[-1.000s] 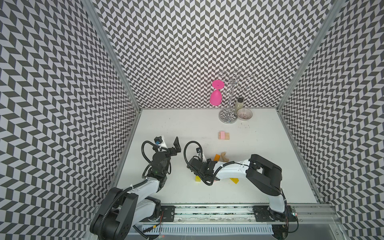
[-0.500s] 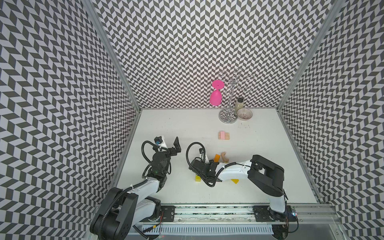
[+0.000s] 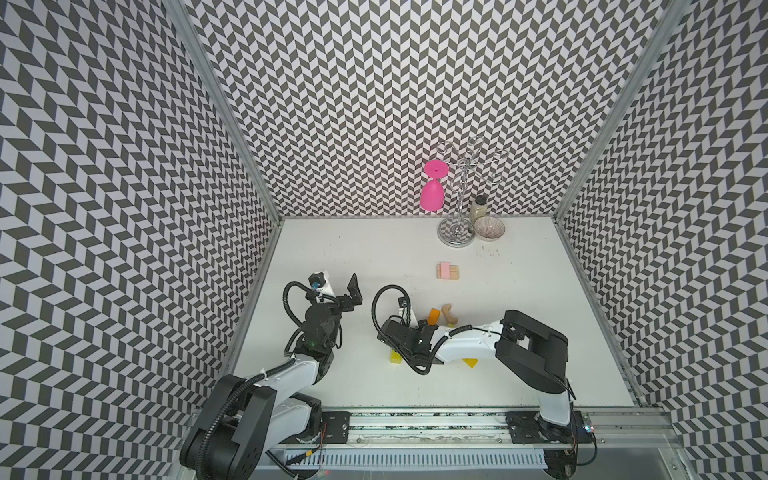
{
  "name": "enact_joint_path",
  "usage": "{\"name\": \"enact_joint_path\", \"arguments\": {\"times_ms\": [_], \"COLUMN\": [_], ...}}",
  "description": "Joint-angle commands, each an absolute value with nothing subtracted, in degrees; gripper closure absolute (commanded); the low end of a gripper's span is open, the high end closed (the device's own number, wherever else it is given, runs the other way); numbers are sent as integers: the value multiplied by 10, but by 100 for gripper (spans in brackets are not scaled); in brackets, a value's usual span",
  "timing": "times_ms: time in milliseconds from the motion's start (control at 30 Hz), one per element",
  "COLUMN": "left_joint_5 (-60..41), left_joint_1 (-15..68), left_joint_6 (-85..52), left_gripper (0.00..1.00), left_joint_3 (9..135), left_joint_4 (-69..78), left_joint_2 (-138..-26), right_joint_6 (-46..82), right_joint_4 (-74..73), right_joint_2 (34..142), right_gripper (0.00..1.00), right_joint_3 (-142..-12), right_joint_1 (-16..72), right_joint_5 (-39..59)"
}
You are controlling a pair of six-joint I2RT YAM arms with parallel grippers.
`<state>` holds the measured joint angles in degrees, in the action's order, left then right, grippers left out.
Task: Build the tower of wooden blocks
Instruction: 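Lower the right gripper and close it on the loose pink block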
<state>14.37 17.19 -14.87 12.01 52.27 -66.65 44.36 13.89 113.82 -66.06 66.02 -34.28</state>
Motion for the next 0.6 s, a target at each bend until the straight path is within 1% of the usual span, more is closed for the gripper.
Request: {"name": "enact_joint_path", "arguments": {"times_ms": [0,100,200,333,567], "left_joint_5": [141,141,141,141,140], "left_joint_1": [168,168,168,168,168], "left_joint_6": [-154,-154,-154,-154,-154], "left_gripper": [0,0,0,0,0], "left_joint_3": [120,120,120,120,120], "left_joint_4": [535,536,535,535,535], "left_joint_2": [-668,-668,-668,-668,-668], "right_joint_6": [439,437,433,430,430], "right_joint_4": [146,144,138,137,138], "right_joint_2": [1158,1158,1160,1169,1183], "right_gripper": [25,26,30,34,34], "right_joint_3": [-669,-668,-668,-672,-677], "right_joint_1": [654,651,651,650,642], "right_joint_5": [-345,-343,-336,-332,-329]}}
